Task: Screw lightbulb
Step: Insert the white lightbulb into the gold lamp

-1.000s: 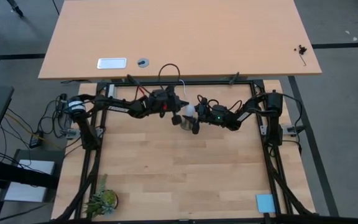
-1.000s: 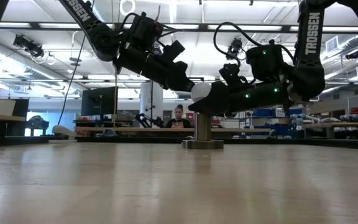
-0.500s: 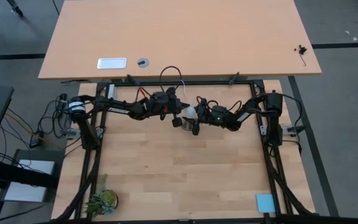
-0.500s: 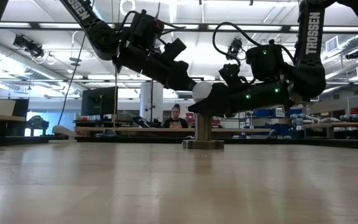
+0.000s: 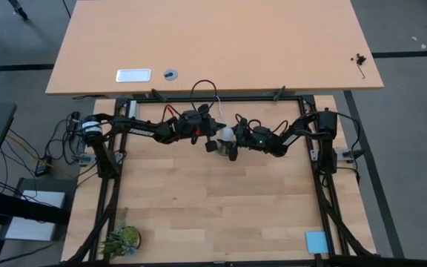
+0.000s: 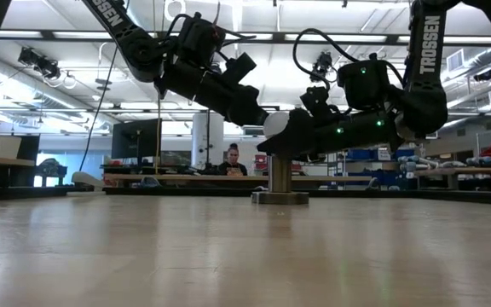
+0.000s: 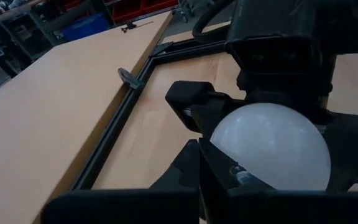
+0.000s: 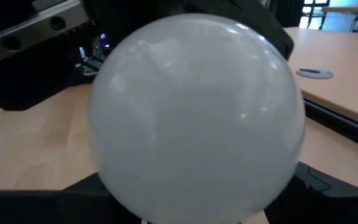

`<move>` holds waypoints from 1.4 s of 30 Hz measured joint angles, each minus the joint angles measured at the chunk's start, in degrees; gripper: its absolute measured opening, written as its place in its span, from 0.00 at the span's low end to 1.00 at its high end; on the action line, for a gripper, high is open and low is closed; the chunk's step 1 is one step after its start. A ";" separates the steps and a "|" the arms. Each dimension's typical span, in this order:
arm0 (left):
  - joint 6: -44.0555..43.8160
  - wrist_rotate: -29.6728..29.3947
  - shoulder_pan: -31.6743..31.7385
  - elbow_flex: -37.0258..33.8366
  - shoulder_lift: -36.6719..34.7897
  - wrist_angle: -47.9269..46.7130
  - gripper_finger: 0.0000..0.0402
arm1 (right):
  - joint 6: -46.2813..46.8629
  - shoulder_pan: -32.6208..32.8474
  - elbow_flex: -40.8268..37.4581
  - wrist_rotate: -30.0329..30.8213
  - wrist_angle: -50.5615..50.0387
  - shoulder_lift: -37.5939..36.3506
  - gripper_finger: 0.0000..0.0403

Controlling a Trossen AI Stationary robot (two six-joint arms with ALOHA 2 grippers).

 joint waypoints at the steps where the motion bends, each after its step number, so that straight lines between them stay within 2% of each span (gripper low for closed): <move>1: 0.00 -0.02 0.00 0.00 0.01 -0.02 0.00 | 0.63 -0.02 0.00 0.02 -0.02 0.00 0.65; 12: 0.00 -0.02 -0.02 -0.10 0.08 -0.58 0.00 | 2.42 0.35 0.02 0.22 -0.74 -0.11 0.73; 42: 0.31 -1.81 0.42 -0.20 -0.22 -2.47 0.00 | 1.07 1.40 0.07 0.09 -3.47 -0.13 0.75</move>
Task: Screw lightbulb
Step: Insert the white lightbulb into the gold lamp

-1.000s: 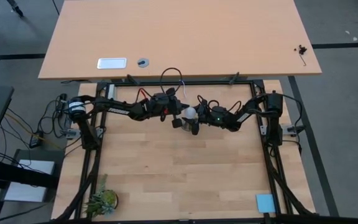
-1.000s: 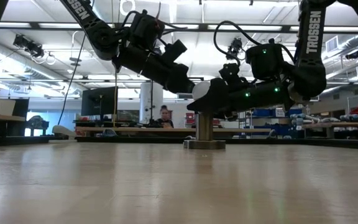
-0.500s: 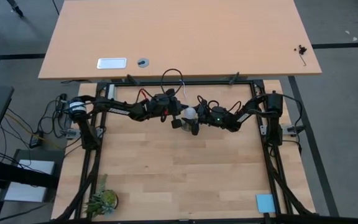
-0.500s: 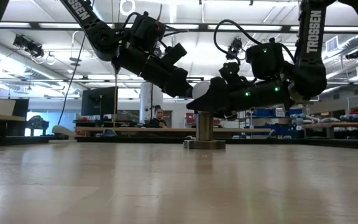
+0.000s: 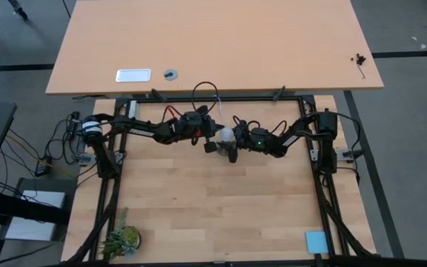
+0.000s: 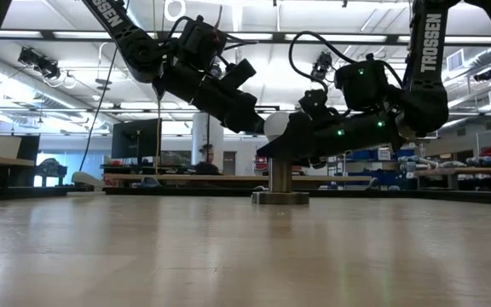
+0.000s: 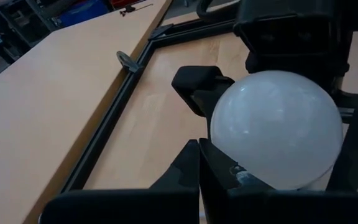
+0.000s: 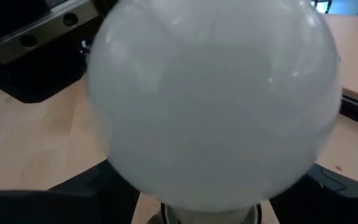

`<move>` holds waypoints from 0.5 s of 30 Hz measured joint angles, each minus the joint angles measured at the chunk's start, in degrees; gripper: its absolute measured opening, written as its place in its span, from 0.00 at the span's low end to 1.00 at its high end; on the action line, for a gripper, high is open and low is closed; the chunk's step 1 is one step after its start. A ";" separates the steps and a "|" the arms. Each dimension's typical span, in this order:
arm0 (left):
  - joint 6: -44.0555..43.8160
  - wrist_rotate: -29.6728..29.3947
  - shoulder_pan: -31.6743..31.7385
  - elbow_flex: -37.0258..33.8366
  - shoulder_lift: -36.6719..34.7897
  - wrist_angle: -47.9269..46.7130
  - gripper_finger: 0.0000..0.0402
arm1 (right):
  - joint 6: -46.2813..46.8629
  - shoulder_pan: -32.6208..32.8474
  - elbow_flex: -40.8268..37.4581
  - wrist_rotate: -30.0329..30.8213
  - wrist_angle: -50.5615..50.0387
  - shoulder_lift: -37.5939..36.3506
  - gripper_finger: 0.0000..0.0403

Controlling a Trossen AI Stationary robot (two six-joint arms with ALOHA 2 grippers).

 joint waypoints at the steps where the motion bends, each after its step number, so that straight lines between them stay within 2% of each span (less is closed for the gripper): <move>1: 0.00 0.00 0.00 0.00 0.00 0.00 0.00 | -0.33 0.00 -0.01 0.00 -0.09 0.00 0.76; 6: 0.00 -0.01 0.01 0.02 0.00 0.00 0.00 | -0.89 0.00 -1.71 0.10 -0.30 -0.77 0.79; 15: -0.02 -0.04 0.03 0.11 -0.05 0.04 0.00 | -1.15 1.25 -7.32 0.52 -1.82 -8.19 0.83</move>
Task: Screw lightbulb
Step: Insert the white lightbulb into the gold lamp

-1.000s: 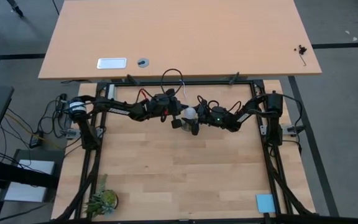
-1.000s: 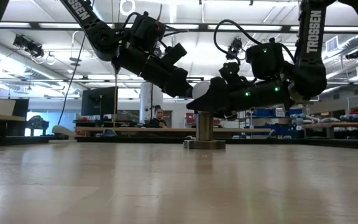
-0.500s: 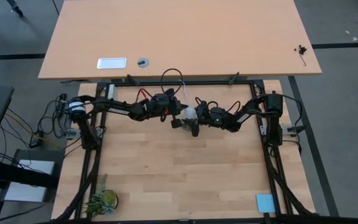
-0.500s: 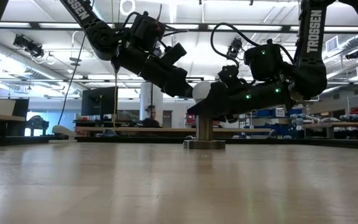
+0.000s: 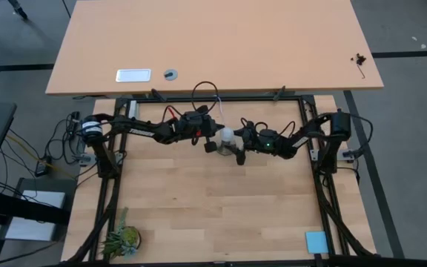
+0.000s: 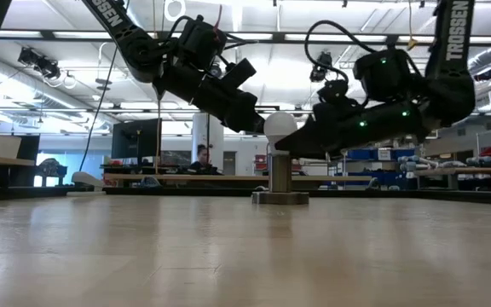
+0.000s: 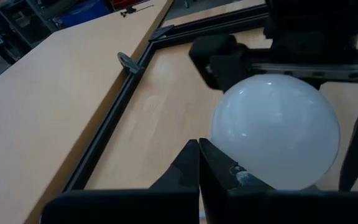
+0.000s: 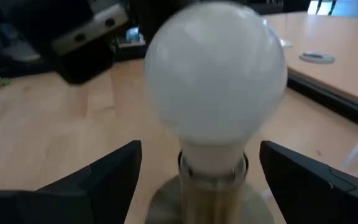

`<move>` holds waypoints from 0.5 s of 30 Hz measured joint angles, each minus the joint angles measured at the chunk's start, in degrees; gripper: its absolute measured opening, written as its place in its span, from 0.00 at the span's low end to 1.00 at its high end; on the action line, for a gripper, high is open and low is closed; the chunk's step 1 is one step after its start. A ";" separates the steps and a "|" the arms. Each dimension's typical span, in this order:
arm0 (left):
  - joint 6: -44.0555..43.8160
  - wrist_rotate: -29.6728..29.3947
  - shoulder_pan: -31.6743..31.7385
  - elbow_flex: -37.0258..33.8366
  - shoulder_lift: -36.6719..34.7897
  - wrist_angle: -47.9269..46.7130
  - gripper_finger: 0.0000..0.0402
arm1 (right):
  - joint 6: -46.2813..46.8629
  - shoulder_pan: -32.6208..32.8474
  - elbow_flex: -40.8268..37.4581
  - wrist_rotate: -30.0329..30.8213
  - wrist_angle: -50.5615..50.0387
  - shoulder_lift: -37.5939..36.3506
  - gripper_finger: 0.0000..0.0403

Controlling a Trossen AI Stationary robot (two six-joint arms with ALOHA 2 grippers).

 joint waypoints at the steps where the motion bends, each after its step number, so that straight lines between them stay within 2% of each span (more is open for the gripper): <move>1: 0.00 0.00 0.00 0.00 -0.02 -0.04 0.00 | 0.20 0.26 -0.76 0.33 -1.05 -1.04 0.83; 9: -0.02 -0.07 0.06 0.00 -0.04 0.05 0.00 | 0.63 3.19 -5.98 1.57 -6.11 -8.67 0.83; 15: -0.15 -0.09 0.51 0.04 -0.07 -0.09 0.00 | 1.03 5.98 -7.96 2.13 -7.76 -17.23 0.80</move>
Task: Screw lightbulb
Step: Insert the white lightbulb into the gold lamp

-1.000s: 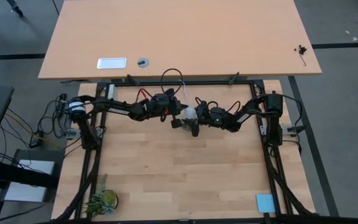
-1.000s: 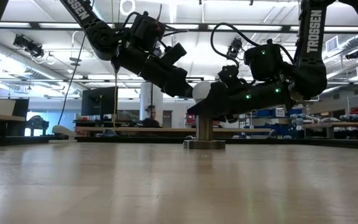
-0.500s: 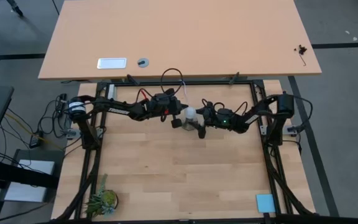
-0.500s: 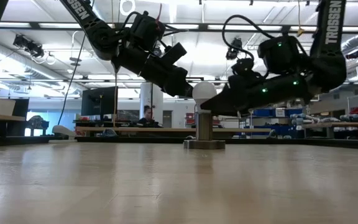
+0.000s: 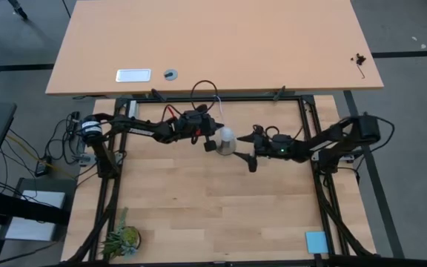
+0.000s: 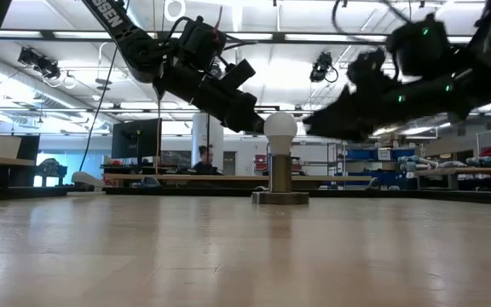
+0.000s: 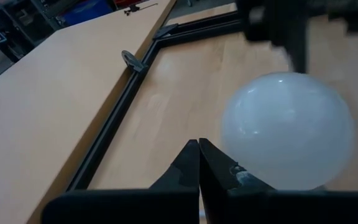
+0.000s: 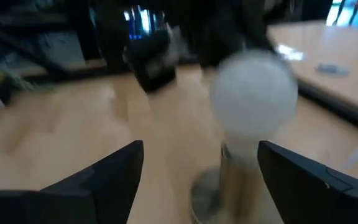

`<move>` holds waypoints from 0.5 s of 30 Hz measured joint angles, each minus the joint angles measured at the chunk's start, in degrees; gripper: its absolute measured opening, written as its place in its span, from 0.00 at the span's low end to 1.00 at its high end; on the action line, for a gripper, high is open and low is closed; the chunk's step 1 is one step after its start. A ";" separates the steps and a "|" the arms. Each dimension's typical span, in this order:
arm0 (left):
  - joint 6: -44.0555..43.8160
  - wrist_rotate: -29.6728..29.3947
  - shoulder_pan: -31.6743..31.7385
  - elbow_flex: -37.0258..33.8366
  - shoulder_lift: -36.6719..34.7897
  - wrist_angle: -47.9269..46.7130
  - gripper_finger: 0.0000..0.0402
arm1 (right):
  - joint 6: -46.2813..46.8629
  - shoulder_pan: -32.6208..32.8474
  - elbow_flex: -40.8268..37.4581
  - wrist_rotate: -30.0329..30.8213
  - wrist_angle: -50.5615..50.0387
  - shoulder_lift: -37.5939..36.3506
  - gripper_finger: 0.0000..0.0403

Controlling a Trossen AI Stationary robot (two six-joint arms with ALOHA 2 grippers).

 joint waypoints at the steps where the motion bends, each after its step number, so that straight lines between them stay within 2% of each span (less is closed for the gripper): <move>1: -0.01 0.00 0.04 0.00 0.00 -0.04 0.00 | 0.02 0.33 0.04 0.54 0.05 -1.65 0.78; 4: 0.00 0.02 0.04 0.00 0.00 -0.20 0.00 | 2.11 0.58 1.81 1.09 -0.15 -6.21 0.71; 7: -0.01 0.02 0.02 0.01 0.00 -0.24 0.00 | 1.68 0.39 5.93 1.41 -4.04 -8.81 0.60; 15: -0.04 0.04 0.22 0.02 0.00 -0.17 0.00 | -2.09 0.21 23.59 9.41 -33.04 -4.64 0.17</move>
